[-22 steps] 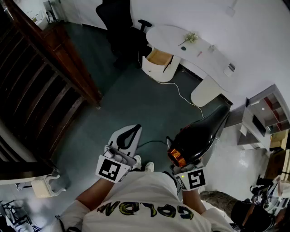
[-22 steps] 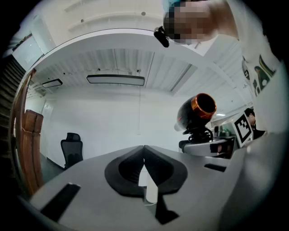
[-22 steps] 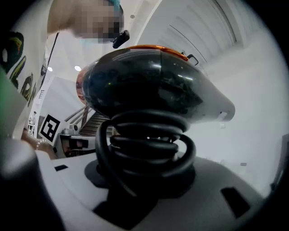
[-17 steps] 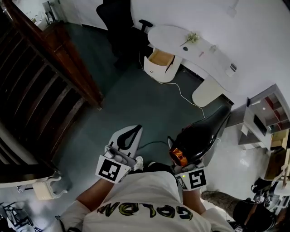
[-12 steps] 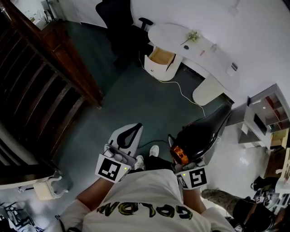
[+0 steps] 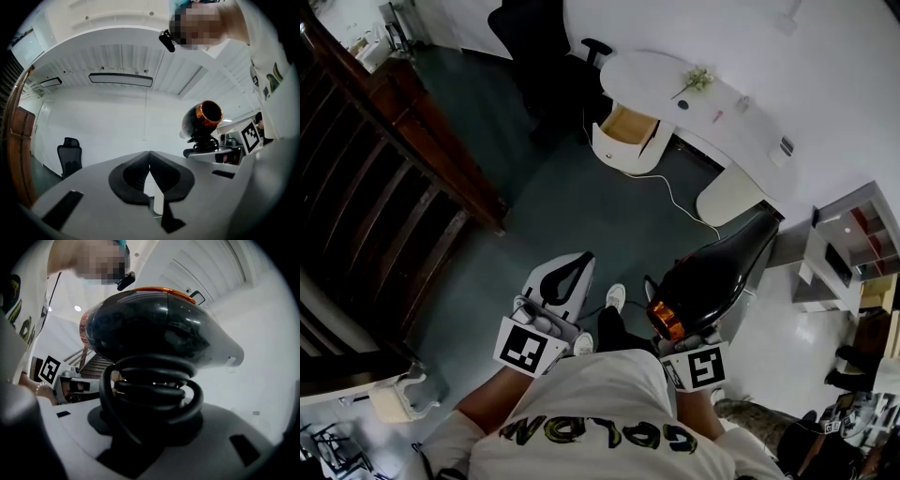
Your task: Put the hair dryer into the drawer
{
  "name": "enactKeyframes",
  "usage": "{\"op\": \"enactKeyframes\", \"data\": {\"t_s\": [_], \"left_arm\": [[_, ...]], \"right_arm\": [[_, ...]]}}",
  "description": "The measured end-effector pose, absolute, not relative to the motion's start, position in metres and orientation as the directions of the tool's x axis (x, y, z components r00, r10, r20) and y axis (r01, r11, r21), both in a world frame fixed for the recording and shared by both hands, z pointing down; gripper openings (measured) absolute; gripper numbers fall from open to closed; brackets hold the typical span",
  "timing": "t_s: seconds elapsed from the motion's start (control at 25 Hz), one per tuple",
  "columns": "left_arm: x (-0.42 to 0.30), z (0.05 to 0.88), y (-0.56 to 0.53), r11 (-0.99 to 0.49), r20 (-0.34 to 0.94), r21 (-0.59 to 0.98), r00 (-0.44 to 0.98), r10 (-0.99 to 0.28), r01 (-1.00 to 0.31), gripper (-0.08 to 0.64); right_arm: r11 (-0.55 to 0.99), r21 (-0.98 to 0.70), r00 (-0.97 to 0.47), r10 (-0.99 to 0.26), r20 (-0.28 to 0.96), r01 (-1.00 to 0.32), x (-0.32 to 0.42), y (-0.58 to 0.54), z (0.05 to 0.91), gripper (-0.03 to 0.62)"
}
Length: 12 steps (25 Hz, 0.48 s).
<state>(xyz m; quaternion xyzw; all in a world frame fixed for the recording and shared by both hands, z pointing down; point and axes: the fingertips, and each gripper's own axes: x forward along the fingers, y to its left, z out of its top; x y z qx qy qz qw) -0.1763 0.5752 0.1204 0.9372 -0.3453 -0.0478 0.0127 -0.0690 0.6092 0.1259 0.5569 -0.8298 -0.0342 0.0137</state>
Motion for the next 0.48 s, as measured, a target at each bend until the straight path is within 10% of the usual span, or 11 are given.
{"op": "enactKeyframes", "data": {"t_s": [0.48], "left_arm": [[-0.095, 0.111, 0.455, -0.750, -0.078, 0.032, 0.747, -0.660, -0.660, 0.012]], "right_arm": [[0.399, 0.082, -0.401, -0.916, -0.012, -0.913, 0.010, 0.496, 0.122, 0.225]]}}
